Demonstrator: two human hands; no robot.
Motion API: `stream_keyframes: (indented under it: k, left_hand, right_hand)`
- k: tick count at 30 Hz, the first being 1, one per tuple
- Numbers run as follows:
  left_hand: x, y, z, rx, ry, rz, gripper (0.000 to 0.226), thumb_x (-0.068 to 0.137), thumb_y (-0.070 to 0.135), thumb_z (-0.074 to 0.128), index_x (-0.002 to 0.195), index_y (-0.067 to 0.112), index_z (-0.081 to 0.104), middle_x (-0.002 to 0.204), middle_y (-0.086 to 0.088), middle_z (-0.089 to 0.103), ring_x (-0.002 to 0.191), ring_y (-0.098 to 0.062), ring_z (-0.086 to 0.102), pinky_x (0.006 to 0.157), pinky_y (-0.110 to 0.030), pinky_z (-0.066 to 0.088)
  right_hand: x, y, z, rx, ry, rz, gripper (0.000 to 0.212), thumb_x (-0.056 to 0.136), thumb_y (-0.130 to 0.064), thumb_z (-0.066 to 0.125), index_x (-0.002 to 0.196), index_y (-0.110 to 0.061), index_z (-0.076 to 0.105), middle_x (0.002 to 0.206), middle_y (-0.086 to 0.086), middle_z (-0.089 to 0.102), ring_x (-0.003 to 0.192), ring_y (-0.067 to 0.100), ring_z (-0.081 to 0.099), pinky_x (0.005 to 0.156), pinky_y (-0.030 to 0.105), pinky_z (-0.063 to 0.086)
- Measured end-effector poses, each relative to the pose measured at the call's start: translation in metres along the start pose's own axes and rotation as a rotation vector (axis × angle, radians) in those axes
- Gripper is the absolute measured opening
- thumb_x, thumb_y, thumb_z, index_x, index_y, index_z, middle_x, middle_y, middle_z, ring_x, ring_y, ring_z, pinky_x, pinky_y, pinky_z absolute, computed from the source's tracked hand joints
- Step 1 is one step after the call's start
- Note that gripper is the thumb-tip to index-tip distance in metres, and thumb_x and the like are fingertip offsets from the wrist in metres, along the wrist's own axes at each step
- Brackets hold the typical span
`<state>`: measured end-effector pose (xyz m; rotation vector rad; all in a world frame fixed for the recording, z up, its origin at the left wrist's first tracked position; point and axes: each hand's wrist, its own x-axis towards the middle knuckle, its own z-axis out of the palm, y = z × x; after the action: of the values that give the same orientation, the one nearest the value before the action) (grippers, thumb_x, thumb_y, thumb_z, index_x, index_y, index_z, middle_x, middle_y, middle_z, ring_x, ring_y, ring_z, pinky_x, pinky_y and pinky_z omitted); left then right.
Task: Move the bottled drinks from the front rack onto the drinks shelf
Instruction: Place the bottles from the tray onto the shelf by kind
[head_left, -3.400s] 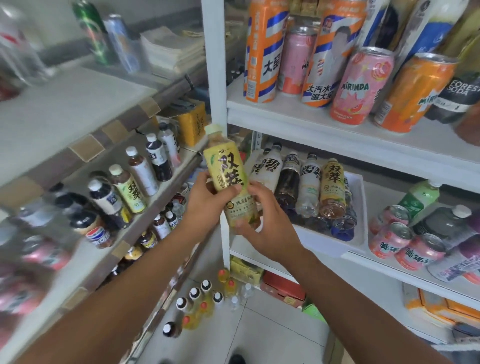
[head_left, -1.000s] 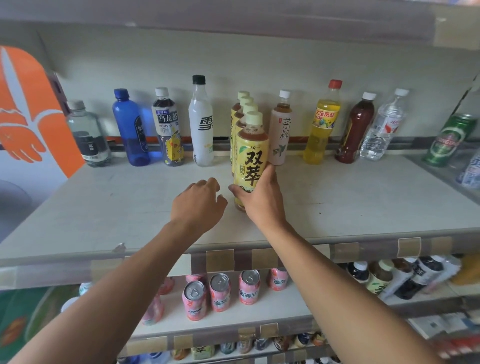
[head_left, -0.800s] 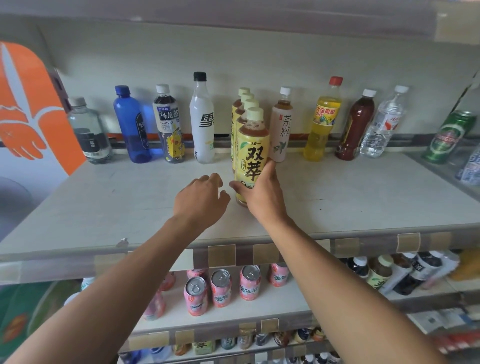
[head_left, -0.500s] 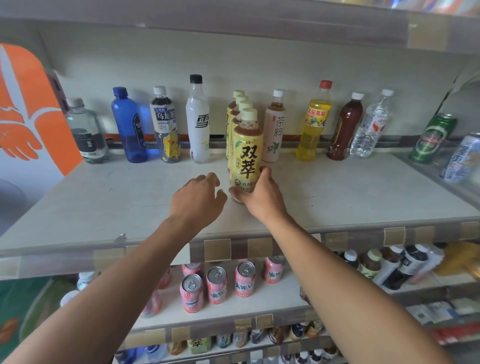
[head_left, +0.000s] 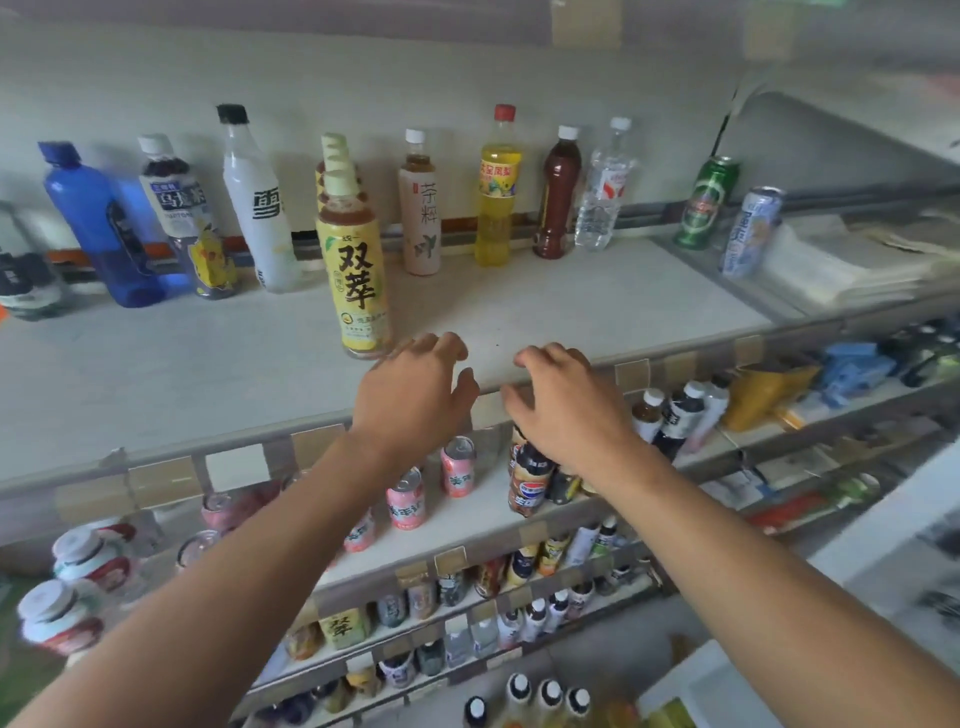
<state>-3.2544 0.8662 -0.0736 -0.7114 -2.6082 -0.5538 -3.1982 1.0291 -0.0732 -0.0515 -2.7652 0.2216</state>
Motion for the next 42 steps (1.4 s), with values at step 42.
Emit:
stream_keyframes:
  k: [42]
  left_hand:
    - [-0.173, 0.396, 0.171, -0.24, -0.53, 1.018, 0.033, 0.097, 0.035, 0.043, 0.119, 0.013, 0.054, 0.108, -0.006, 0.063, 0.098, -0.026, 0.06, 0.077, -0.039, 0.051]
  right_hand:
    - [-0.437, 0.277, -0.039, -0.089, 0.028, 1.523, 0.073, 0.095, -0.055, 0.046, 0.145, -0.012, 0.017, 0.147, 0.023, 0.029, 0.131, 0.042, 0.035, 0.104, 0.05, 0.037]
